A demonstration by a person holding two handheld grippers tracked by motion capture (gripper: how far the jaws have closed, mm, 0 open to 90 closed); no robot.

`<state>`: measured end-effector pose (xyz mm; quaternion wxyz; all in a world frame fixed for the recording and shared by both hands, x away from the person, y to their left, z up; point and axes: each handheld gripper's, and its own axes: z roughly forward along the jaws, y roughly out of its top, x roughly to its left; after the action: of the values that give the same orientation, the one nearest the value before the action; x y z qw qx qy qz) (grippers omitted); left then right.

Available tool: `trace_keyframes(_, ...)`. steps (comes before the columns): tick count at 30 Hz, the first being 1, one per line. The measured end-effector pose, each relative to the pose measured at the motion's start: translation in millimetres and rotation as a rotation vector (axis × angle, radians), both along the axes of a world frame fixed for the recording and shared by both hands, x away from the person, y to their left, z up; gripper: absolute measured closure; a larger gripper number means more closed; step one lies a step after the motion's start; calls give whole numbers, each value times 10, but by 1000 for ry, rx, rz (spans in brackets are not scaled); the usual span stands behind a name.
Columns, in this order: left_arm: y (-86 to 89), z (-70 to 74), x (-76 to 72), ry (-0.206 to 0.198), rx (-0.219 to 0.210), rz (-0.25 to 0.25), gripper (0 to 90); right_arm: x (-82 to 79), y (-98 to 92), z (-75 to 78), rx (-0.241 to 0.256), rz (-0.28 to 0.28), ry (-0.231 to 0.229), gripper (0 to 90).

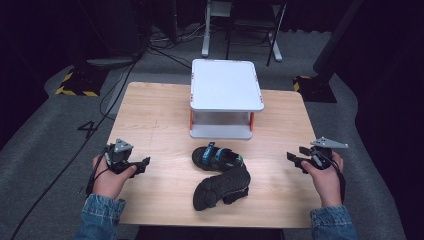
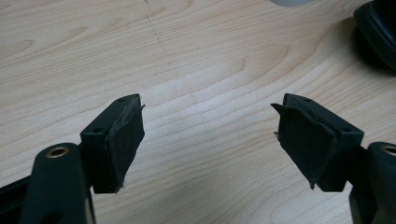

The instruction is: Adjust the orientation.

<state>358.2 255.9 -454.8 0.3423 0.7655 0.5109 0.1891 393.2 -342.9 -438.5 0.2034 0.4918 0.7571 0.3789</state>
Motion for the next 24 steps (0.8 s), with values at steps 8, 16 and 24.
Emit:
trace_keyframes(8,-7,16,-1,-5,1,-4,231,2,-14,-15,17,-8,7,356)
trace_keyframes(16,7,10,-19,2,-4,-9,231,-3,27,13,19,0,-1,353)
trace_keyframes(24,-14,9,-9,6,-3,-31,231,-18,47,23,19,7,2,349)
